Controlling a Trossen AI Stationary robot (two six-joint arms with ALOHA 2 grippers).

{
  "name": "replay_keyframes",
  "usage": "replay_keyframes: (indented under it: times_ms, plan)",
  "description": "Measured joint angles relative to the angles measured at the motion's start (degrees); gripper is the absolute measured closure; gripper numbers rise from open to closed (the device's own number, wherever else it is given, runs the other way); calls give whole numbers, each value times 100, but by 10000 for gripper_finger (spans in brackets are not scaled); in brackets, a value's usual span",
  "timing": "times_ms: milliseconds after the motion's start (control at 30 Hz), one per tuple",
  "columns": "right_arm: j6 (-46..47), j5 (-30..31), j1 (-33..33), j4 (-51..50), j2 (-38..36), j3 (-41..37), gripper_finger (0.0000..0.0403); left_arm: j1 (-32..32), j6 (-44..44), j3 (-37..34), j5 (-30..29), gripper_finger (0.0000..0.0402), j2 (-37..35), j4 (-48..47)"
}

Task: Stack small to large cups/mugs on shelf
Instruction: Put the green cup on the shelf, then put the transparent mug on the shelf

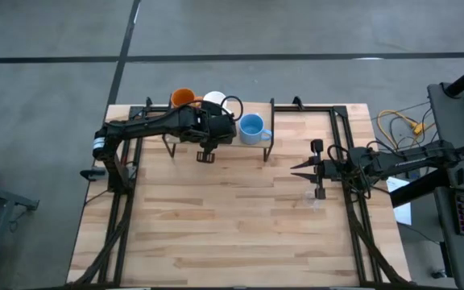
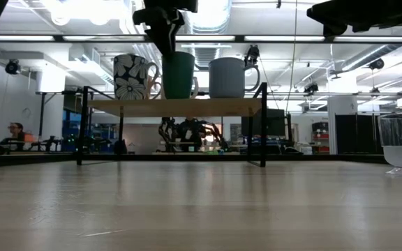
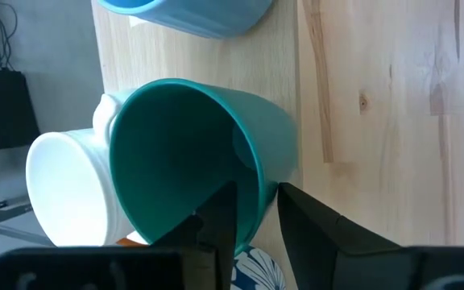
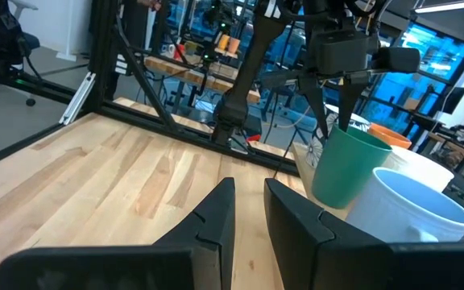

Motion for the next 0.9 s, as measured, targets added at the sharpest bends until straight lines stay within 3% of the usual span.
replay_keyframes:
  times_ms: [133, 533, 900]
  plan:
    - [-22, 0, -1, 0, 1, 0, 339, 0, -7, 0, 0, 313, 0, 0]
    - [-22, 0, 0, -2, 0, 0, 339, 0, 80, 0, 0, 212, 0, 15]
    - [-20, 0, -1, -3, 0, 0, 339, 0, 272, 69, -2, 204, -11, -3]
